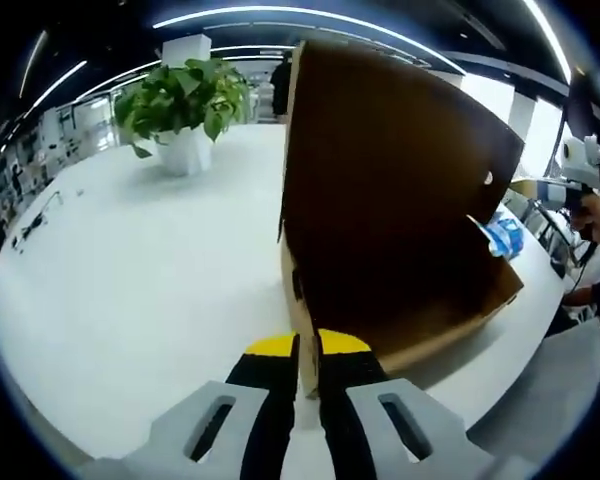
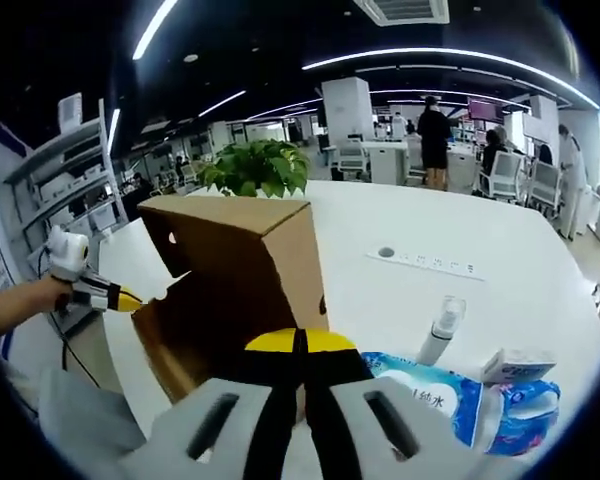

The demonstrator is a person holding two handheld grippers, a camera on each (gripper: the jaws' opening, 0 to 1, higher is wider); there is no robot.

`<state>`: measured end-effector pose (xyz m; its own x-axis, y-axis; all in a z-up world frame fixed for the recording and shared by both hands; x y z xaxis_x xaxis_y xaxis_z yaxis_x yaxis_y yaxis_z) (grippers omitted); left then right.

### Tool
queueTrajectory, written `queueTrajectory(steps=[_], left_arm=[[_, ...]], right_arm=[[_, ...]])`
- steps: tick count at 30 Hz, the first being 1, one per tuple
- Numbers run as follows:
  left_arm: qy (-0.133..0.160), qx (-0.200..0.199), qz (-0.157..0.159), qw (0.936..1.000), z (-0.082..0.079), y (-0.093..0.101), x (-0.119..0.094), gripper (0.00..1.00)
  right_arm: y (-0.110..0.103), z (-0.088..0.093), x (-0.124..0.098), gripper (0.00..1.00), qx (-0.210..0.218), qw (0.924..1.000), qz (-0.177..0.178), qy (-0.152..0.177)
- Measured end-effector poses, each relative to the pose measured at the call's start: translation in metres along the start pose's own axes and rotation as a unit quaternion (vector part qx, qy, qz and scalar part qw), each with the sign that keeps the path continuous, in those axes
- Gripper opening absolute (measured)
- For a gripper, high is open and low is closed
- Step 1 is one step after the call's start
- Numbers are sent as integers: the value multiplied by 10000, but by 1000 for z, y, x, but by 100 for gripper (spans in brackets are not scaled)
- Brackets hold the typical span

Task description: Operate the shoe box by opening the lid, removing the specified soft item, and placing it in the target area until the item is outside and the box remains undamaged.

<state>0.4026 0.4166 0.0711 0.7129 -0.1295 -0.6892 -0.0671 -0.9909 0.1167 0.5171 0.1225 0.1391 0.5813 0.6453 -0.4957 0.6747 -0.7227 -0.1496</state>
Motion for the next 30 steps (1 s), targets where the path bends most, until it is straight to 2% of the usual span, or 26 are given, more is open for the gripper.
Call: queueTrajectory(steps=[13,24,30], left_arm=[[422,241,-143,9987,-36,-5,-15,5],[608,376,-85,9974,-50,-1,-18,8],[645,435,-59,9970,-52,1,-19,8]], right_arm=[[-5,9,-4,0,68,10000,27,15],[-11,23,-4,0,43,9999,41,-89],[-14,29,-4,0,30,9999,21,-169]])
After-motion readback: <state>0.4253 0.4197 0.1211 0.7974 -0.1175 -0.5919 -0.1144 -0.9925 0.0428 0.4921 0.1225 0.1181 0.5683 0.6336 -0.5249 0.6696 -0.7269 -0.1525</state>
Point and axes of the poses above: the point that each gripper's makers call its tool centre point, and the gripper's own axes: x roughly forward along the fingers, y roughly to its right, z roughly out of its underside, the point moved 1 cm from there along -x, roughly backward along the fingers, and after that the axes turned 4 degrees about -y, right-handed, at the moved point
